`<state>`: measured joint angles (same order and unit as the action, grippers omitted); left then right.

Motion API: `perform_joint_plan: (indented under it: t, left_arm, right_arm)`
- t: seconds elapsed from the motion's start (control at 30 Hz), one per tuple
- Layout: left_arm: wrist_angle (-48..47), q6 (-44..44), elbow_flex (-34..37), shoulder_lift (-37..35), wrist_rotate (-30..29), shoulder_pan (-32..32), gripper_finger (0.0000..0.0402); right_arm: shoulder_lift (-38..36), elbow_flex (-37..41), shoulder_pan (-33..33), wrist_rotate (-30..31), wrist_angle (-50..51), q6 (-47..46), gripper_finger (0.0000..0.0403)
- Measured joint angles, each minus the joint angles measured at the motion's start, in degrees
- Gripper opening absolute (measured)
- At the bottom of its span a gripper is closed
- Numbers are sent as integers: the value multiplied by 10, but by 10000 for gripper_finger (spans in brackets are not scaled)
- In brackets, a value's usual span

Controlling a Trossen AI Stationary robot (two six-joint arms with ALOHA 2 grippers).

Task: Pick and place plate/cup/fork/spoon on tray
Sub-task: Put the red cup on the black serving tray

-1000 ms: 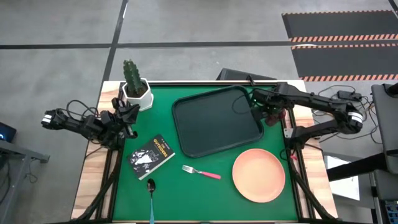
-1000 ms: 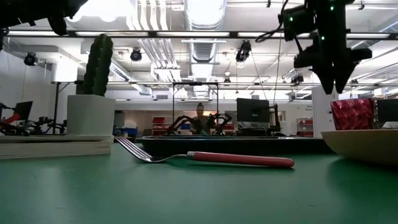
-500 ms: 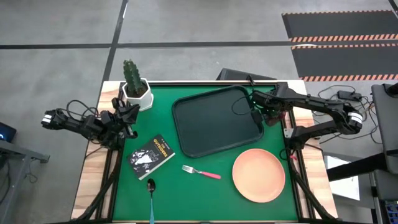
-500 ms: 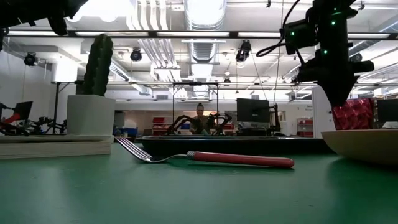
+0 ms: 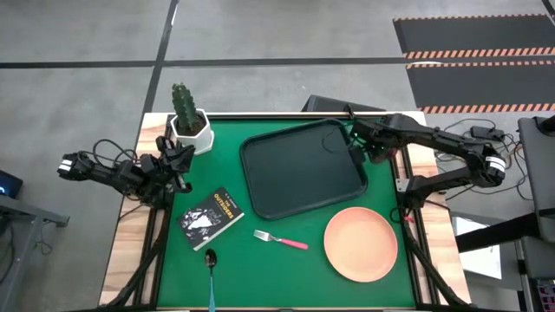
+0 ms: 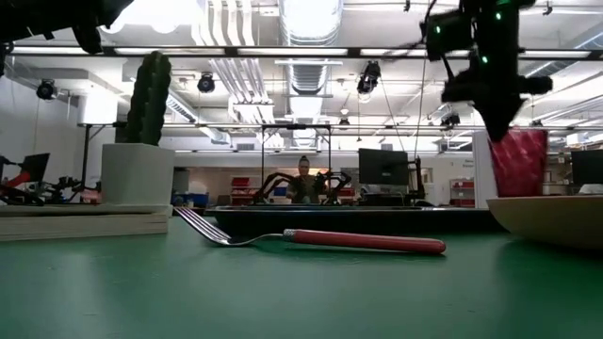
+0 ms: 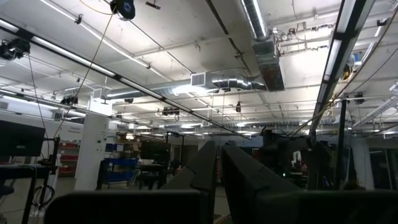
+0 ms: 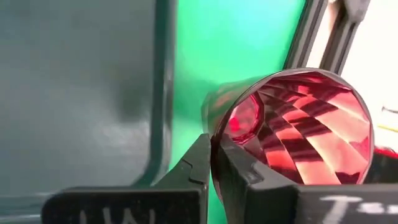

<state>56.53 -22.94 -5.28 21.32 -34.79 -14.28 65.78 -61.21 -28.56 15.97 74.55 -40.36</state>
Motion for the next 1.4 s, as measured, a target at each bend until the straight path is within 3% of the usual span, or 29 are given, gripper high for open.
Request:
perform_joint_plan:
  t: [0.27, 0.9, 1.17, 1.4]
  left_arm:
    - [0, 0, 0, 0, 0, 0, 8]
    - [0, 0, 0, 0, 0, 0, 8]
    - [0, 0, 0, 0, 0, 0, 8]
    - [0, 0, 0, 0, 0, 0, 8]
  right_arm:
    - [49, -148, 2, -3, -56, 55, 9]
    - [406, -495, 66, -61, -72, 323, 9]
    - [486, -586, 138, -73, -104, 545, 9]
    - [553, -650, 178, -76, -108, 621, 9]
